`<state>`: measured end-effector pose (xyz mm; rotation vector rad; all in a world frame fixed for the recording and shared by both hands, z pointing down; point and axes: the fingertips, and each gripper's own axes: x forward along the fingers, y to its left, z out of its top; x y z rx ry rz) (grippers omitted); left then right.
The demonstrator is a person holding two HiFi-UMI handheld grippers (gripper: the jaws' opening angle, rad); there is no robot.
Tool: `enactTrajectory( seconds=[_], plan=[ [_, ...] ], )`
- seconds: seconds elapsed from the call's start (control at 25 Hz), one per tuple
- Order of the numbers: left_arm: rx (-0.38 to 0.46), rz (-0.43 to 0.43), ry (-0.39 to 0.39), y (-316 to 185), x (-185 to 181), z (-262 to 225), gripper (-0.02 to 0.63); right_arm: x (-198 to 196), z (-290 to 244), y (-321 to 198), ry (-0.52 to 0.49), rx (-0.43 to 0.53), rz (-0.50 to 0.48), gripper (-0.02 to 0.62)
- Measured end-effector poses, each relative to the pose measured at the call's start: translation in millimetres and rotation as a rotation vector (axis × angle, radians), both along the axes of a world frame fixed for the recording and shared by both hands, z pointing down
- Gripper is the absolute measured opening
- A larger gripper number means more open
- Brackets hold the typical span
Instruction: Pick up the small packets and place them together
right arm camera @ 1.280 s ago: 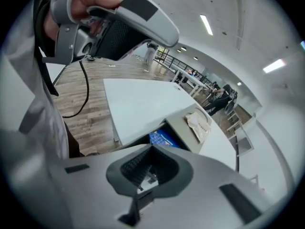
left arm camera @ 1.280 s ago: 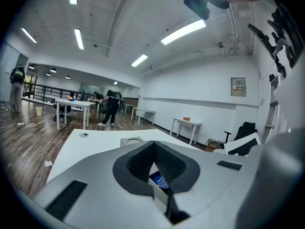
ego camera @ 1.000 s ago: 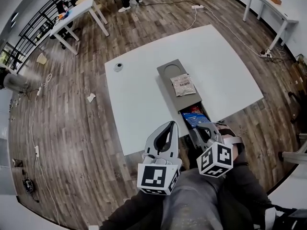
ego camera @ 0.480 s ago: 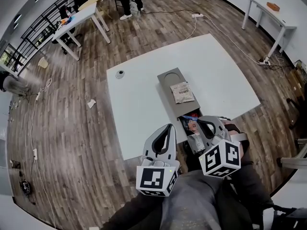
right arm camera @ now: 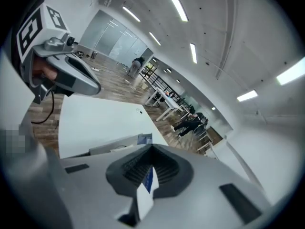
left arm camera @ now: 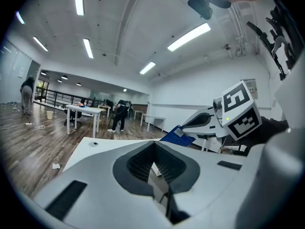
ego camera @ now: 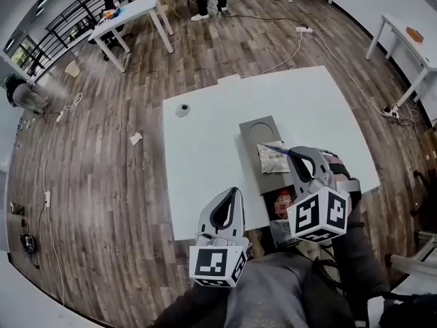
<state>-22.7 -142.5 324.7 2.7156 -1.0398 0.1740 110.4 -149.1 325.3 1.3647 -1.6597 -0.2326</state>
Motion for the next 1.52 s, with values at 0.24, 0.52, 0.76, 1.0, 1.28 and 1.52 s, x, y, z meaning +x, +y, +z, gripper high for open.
enactTrajectory(
  seconds=[0.24,0.52,0.76,1.0,1.28,1.52],
  plan=[
    [-0.052,-0.074,-0.038,-22,-7,18,-0.006,5,29,-34,0.097,-0.007,-0.027,0.005],
    [-0.096,-0.087,-0.064,-23,-15,36,-0.006,-29,93,-19,0.1,-0.111,-0.085,0.005],
    [-0.111,-0.069,-0.069,-19,-20,42,-0.006,-40,132,-9,0.054,-0.177,-0.076,0.006],
    [-0.113,-0.056,-0.062,-16,-21,39,-0.006,-47,149,-3,0.0,-0.226,-0.104,0.037],
    [-0.107,-0.054,-0.052,-16,-28,39,-0.006,-64,155,4,-0.135,-0.284,-0.136,0.155],
    [-0.1,-0.041,-0.045,-14,-27,35,-0.006,-69,149,8,-0.209,-0.284,-0.134,0.196]
  ],
)
